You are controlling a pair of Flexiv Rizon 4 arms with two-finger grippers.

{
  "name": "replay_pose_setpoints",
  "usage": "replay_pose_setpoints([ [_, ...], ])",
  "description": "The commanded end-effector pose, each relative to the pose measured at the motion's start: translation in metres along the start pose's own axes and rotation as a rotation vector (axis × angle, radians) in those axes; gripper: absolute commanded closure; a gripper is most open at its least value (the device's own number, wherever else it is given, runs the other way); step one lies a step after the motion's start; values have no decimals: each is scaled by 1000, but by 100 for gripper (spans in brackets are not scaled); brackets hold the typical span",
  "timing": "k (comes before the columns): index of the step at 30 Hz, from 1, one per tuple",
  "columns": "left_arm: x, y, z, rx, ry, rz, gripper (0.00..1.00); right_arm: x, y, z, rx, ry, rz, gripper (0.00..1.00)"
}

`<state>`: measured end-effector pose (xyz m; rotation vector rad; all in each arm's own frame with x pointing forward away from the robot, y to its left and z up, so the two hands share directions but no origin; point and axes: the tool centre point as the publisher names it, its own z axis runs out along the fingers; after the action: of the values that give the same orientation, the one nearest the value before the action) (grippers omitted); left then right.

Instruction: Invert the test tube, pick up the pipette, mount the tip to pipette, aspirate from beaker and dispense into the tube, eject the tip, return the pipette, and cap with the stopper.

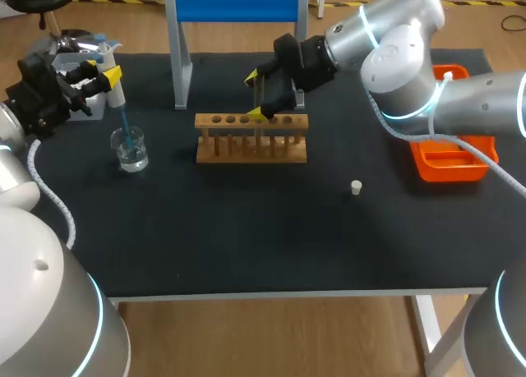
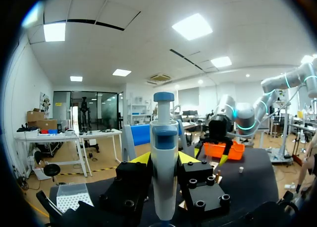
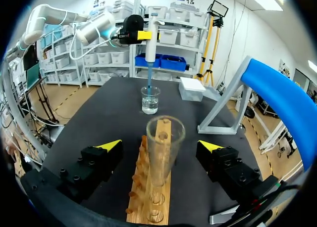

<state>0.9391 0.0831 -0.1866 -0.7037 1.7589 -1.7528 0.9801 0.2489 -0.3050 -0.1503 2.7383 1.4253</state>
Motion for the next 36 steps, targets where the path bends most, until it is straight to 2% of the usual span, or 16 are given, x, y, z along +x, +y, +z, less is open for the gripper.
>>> replay_pose_setpoints([
  [1, 1, 0, 0, 1, -2, 1, 100, 2, 3, -1, 16, -1, 1, 0],
  [11, 1, 0, 0, 1, -2, 1, 100, 8, 1, 0, 27, -4, 4, 0],
  [13, 1, 0, 0, 1, -2, 1, 100, 9, 1, -1, 40, -26, 2, 0],
  [33, 1, 0, 0, 1, -2, 1, 100, 9, 1, -2, 37, -31, 4, 0],
  [36, 1, -5, -1, 6, -6, 12, 100, 9, 1, -2, 37, -31, 4, 0],
])
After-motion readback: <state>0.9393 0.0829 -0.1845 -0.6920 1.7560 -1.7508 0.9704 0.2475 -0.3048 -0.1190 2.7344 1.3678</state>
